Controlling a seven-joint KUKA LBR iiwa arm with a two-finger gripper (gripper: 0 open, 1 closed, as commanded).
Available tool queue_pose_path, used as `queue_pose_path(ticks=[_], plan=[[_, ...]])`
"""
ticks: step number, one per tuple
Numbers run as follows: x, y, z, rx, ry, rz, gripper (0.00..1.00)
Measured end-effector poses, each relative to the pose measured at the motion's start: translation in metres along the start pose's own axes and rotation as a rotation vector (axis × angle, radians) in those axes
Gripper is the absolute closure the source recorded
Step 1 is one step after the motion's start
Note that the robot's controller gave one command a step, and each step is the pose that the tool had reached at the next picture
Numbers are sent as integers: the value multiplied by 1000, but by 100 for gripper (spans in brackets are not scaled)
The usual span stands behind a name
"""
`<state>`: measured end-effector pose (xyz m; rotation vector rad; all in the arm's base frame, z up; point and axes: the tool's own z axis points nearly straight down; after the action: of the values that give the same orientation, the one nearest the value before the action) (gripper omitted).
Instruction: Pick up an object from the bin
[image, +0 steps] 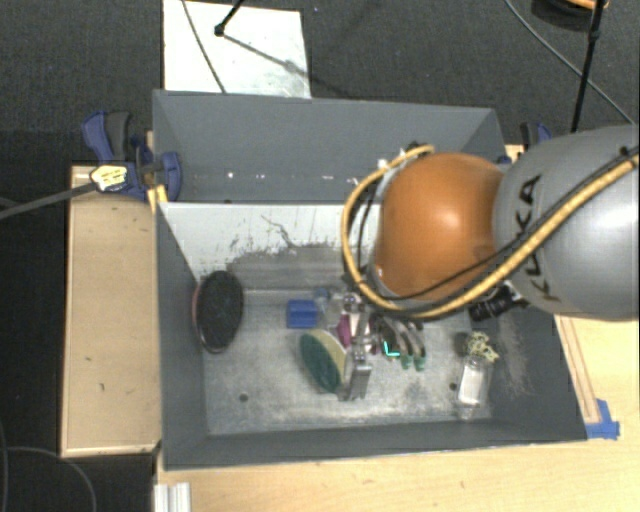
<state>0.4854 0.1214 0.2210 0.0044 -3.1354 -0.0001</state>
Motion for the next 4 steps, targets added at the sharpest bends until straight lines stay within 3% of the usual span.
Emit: queue_pose_path(ticks=[1, 2, 3, 4], plan=[[-26, 2, 133, -7, -20, 323, 0], [-24, 2, 133, -6, -13, 326, 100], [-8, -4, 44, -5, -14, 327, 100], [-17, -13, 66, -1, -3, 411, 100]])
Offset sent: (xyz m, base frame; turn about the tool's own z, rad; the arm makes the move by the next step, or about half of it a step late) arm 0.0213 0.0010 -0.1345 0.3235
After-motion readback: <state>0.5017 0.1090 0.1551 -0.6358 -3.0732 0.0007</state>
